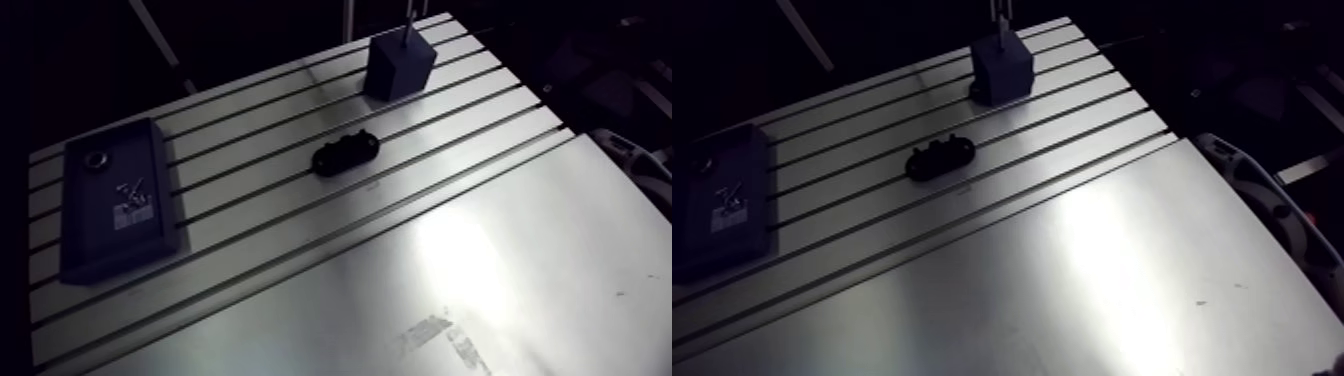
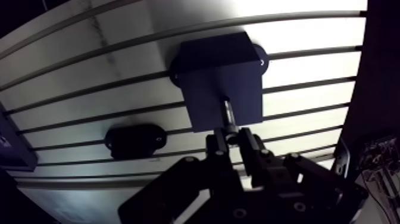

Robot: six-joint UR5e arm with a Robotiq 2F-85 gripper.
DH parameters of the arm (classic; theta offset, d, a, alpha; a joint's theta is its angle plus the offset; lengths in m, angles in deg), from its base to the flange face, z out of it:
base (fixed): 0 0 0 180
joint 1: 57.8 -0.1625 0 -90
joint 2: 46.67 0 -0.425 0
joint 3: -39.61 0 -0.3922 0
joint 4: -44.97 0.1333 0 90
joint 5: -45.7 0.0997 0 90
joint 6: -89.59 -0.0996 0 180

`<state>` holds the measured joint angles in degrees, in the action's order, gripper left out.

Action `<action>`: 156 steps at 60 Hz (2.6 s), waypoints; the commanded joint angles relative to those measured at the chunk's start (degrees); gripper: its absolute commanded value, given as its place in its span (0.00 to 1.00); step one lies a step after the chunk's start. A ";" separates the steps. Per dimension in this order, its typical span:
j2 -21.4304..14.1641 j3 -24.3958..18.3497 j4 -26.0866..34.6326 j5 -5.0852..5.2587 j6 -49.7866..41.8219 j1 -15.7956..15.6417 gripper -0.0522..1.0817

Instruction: Pick up the M10 bolt and insert it into the hole until fully seated.

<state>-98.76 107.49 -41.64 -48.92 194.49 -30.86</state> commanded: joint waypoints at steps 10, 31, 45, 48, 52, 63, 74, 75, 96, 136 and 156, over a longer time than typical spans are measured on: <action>0.19 0.00 -0.17 0.01 0.00 -0.04 0.99; 0.46 -0.16 -0.27 0.01 0.00 -0.03 0.99; 0.55 -0.16 -0.34 -0.08 0.00 -0.12 0.99; 0.55 -0.16 -0.27 -0.08 0.00 -0.12 0.99; 0.55 -0.16 -0.27 -0.08 0.00 -0.12 0.99; 0.81 0.01 -0.43 0.01 0.00 -0.04 0.99; 0.90 0.01 -0.53 0.17 0.00 -0.03 0.99; 0.90 0.01 -0.53 0.18 0.00 -0.03 0.99; 0.99 0.19 -0.62 0.10 0.00 0.04 0.97; 0.04 1.49 -0.53 -0.51 0.44 -0.12 0.05; -4.46 4.37 -0.60 -0.34 1.11 -0.45 0.05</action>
<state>-99.94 109.65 -42.17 -49.36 195.10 -31.06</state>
